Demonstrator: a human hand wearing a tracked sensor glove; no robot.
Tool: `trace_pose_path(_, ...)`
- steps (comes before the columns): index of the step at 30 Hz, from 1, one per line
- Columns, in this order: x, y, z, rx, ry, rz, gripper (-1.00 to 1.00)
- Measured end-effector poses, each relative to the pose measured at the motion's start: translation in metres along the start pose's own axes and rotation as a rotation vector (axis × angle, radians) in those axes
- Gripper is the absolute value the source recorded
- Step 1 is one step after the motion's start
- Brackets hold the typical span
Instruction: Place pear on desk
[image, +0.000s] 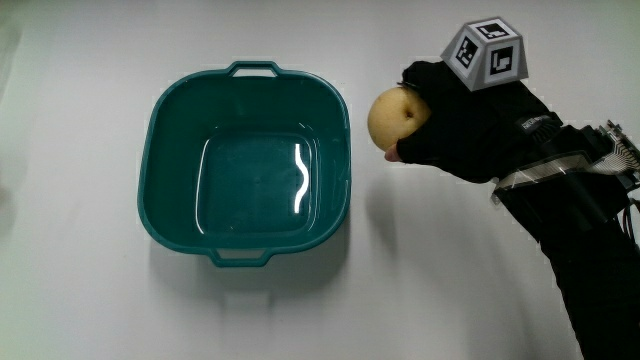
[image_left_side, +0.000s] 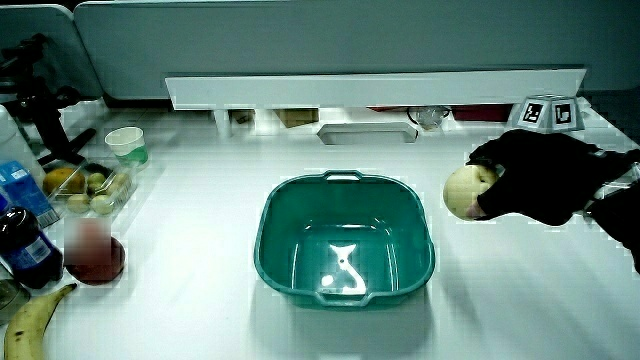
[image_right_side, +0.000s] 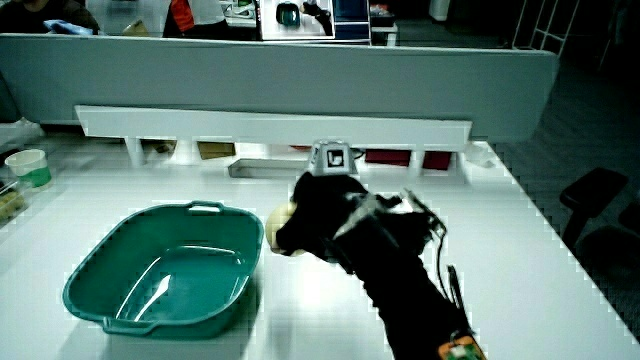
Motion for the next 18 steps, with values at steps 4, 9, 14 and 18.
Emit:
trace_pose_path(4,0.013,0.007,-0.008,-0.002,-0.009,-0.05,0.0)
trace_pose_path(9,0.024,0.012,-0.017,-0.03,0.009,-0.069,0.0)
trace_pose_path(14,0.035,0.021,-0.031,-0.05,0.008,-0.107,0.0)
trace_pose_path(18,0.044,0.027,-0.042,-0.082,0.026,-0.131,0.0)
